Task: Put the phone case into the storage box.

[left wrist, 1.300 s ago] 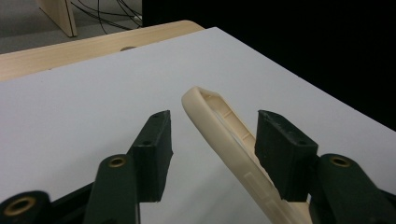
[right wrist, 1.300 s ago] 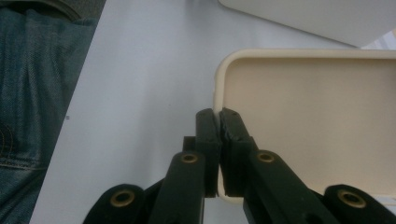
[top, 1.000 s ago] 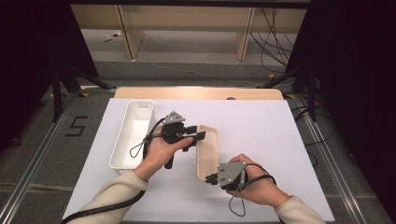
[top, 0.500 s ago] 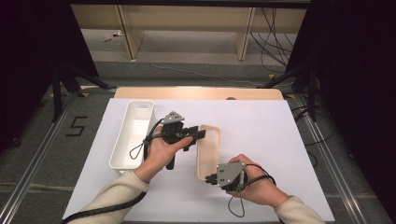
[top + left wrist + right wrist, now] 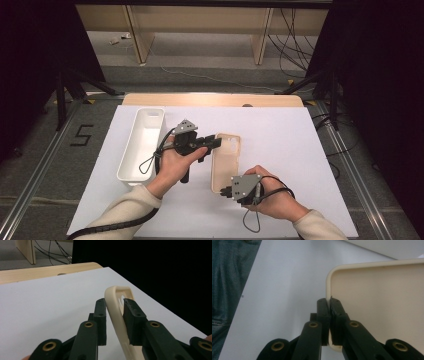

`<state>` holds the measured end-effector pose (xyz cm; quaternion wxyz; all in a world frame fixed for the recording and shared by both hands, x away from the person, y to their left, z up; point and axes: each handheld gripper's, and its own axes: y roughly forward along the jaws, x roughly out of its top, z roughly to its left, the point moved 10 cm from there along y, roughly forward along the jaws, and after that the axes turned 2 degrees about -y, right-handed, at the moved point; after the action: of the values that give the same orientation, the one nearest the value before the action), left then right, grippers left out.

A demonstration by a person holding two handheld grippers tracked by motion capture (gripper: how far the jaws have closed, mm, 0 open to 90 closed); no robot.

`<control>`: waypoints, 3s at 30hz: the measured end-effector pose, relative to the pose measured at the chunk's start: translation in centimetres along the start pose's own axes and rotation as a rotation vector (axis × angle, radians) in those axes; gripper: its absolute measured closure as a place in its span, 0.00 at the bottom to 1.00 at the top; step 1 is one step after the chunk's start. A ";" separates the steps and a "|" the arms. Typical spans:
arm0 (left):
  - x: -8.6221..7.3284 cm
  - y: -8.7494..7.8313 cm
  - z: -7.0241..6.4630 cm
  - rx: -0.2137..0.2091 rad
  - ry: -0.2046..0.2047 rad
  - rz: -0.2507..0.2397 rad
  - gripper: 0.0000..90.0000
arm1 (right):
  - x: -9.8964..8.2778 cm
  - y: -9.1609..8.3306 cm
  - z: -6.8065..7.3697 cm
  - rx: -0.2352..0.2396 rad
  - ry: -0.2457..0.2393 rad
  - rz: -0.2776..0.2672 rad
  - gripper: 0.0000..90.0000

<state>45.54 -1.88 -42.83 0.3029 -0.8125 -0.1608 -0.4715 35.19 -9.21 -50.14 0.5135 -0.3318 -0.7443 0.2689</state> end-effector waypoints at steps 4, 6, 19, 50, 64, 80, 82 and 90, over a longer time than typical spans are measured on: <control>0.0 0.0 -0.3 -0.005 0.003 -0.008 0.83 | -0.2 0.2 0.0 0.000 -0.003 0.004 0.98; 0.0 0.0 -0.4 -0.008 0.011 -0.018 0.85 | -0.2 0.2 0.0 0.000 0.000 0.005 0.98; 0.2 -0.3 -0.9 0.033 0.151 -0.047 0.91 | -0.3 -0.2 -0.9 -0.029 0.085 -0.023 0.84; 2.3 -2.7 0.2 0.086 0.212 -0.136 0.91 | -0.9 -1.6 -2.6 -0.102 0.347 -0.178 0.31; 2.2 -3.8 0.7 0.100 0.219 -0.141 0.91 | -2.0 -3.3 -3.1 -0.145 0.419 -0.237 0.25; 2.6 -5.0 1.3 0.107 0.246 -0.162 0.91 | -3.7 -5.3 -3.5 -0.195 0.486 -0.278 0.24; 2.6 -5.1 1.3 0.108 0.238 -0.162 0.91 | -4.0 -5.7 -3.5 -0.204 0.494 -0.279 0.24; 2.7 -5.7 1.3 0.119 0.221 -0.162 0.91 | -5.2 -6.9 -3.7 -0.247 0.523 -0.289 0.24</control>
<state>44.71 3.25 -39.07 0.3273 -0.7206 -0.2192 -0.5706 38.52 -17.32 -46.86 0.6760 -0.3402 -0.6537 0.0066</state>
